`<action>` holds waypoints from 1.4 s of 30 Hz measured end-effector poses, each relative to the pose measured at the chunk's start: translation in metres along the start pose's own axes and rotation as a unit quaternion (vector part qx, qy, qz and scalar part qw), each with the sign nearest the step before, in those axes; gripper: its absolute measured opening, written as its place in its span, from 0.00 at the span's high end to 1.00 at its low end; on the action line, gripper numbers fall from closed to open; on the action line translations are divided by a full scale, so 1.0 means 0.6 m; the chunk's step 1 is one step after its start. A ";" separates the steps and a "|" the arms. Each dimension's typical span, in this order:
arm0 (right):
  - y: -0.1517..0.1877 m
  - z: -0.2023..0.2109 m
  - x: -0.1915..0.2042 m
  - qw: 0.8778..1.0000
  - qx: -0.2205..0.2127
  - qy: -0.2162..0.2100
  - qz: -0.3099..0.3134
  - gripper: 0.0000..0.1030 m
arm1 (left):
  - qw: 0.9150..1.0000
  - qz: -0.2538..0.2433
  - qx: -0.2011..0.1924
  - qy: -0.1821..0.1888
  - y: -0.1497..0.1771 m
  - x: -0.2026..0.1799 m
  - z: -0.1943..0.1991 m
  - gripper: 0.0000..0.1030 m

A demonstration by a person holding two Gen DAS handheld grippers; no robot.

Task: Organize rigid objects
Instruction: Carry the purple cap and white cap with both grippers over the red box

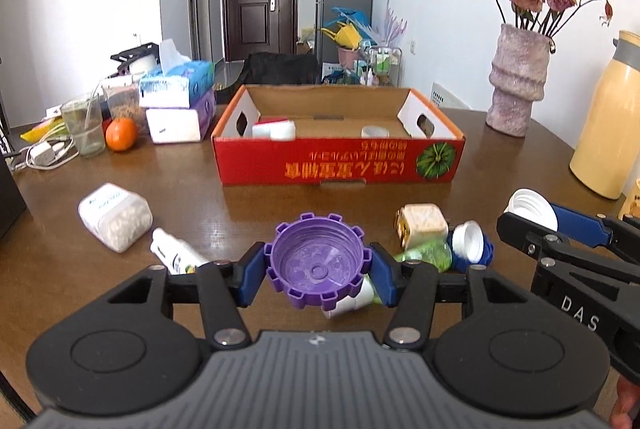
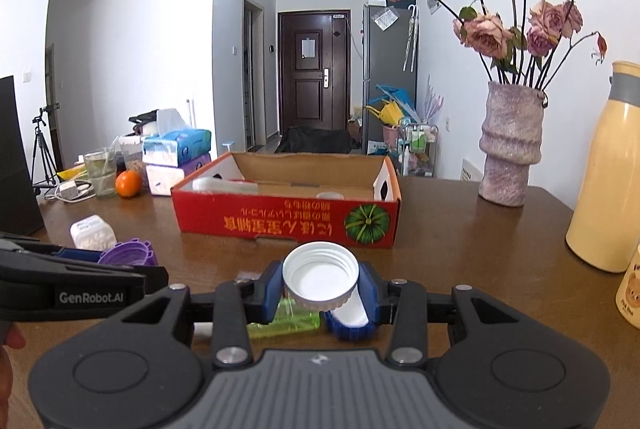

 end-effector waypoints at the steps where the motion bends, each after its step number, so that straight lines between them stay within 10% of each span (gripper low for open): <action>1: -0.005 -0.002 0.000 1.000 -0.002 0.001 0.000 0.62 | 1.000 0.000 -0.003 0.001 -0.006 0.001 -0.001 0.46; 42: -0.175 -0.242 -0.032 1.000 -0.021 0.006 -0.018 0.62 | 0.998 0.048 -0.041 -0.015 -0.213 0.006 -0.206 0.46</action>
Point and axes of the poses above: each gripper's, at about its wrist camera, not at the fingertips, and z roughly against the way its jaws point, x to its left, y to its underside, the point moved 8 cm from there along -z, roughly the way its jaws point, and after that the axes turned 1 degree about -y, right-handed, at the moved point
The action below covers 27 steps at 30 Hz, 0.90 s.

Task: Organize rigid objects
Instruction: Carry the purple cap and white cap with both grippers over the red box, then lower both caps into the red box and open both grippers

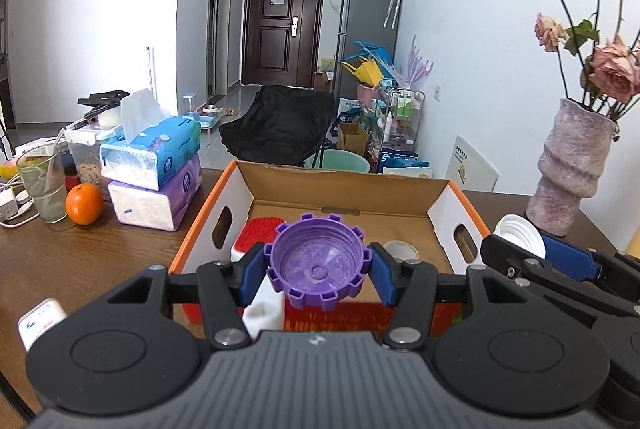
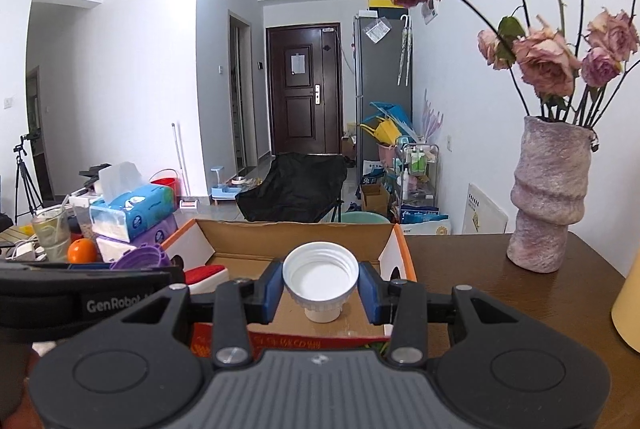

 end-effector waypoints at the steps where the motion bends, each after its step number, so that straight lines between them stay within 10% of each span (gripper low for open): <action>1: -0.001 -0.007 -0.001 1.000 0.001 0.000 0.000 0.62 | 1.000 0.000 0.000 -0.001 -0.003 -0.001 -0.008 0.46; 27: -0.023 -0.164 -0.024 0.999 0.024 0.025 0.036 0.62 | 0.999 -0.006 0.019 -0.029 -0.050 0.001 -0.158 0.46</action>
Point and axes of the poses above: each gripper's, at about its wrist camera, not at the fingertips, and z roughly against the way its jaws point, x to its left, y to its underside, the point moved 8 cm from there along -z, roughly the way its jaws point, and after that the axes turned 1 degree about -y, right-handed, at the moved point
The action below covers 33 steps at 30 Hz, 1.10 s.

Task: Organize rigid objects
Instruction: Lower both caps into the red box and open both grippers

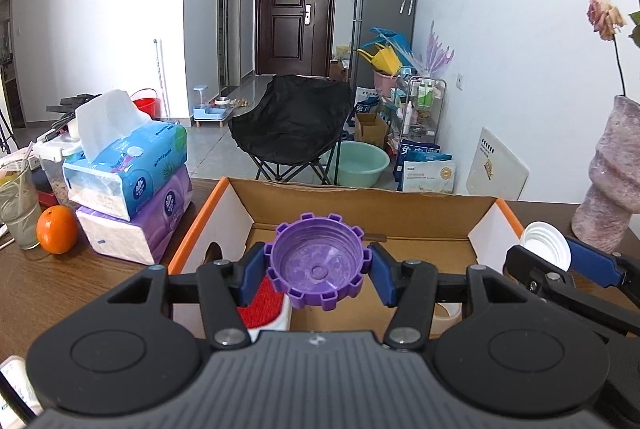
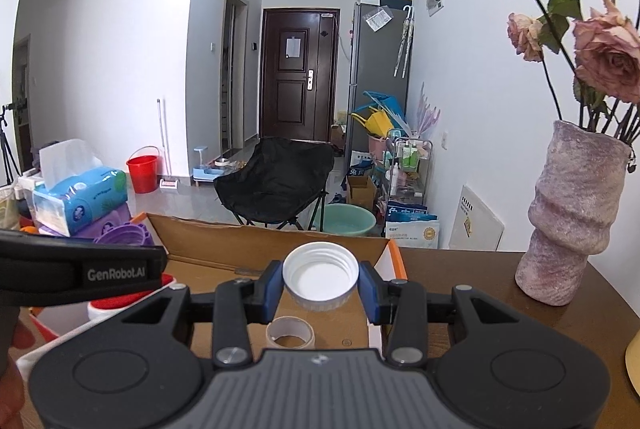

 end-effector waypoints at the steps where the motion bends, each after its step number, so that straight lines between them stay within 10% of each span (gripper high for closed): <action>1: 0.000 -0.004 0.000 1.000 0.002 0.000 0.001 0.62 | 1.000 0.000 0.001 -0.002 -0.001 0.000 -0.005 0.46; 22: 0.048 -0.079 -0.007 0.997 0.070 0.009 0.010 0.60 | 0.999 -0.014 0.025 -0.024 0.010 0.008 -0.045 0.41; 26: 0.046 -0.075 -0.014 0.997 0.072 0.017 0.003 0.12 | 0.999 -0.011 0.011 -0.030 0.004 0.012 -0.034 0.16; 33: 0.044 -0.072 -0.015 0.998 0.065 0.024 0.009 0.02 | 0.999 -0.003 0.001 -0.039 -0.004 0.028 -0.028 0.02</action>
Point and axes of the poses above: each gripper's, at about its wrist camera, not at the fingertips, and z roughly against the way its jaws point, x to its left, y to its underside, the point moved 8 cm from there along -z, roughly the way its jaws point, and after that the axes turned 1 degree about -y, right-handed, at the moved point
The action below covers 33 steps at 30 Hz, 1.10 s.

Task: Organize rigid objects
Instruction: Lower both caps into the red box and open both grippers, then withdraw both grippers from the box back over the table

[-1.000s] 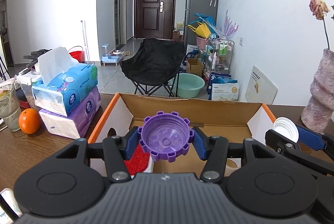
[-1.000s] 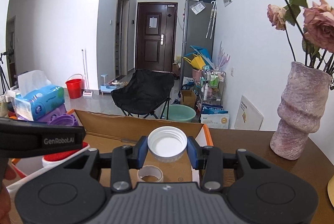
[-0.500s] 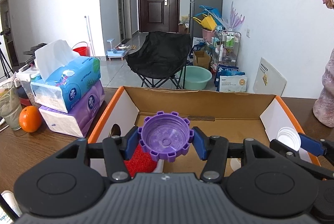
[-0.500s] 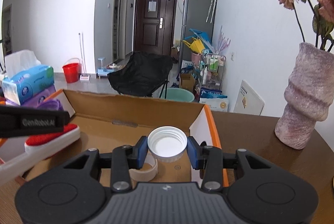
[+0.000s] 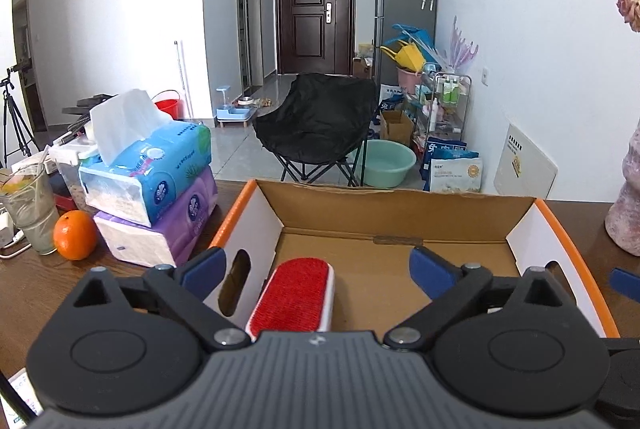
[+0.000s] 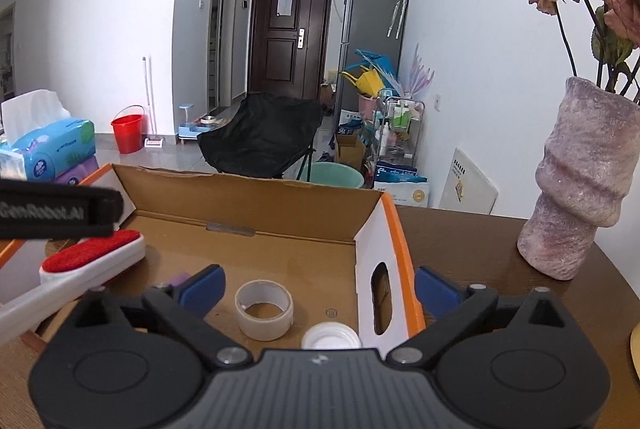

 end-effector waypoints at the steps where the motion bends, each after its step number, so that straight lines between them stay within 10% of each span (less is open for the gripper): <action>1: 0.000 0.000 0.000 1.000 0.000 0.001 0.000 0.02 | 1.000 0.001 -0.001 -0.001 0.000 0.002 0.001 0.00; 33: 0.021 0.130 -0.007 0.998 -0.059 -0.011 -0.004 0.01 | 0.999 0.017 -0.033 0.000 0.028 0.059 0.099 0.00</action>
Point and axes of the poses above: each gripper's, at about its wrist camera, not at the fingertips, and z roughly against the way its jaws point, x to its left, y to its underside, the point moved 8 cm from there along -z, roughly the way its jaws point, and after that the axes turned 1 degree about -y, right-handed, at the moved point
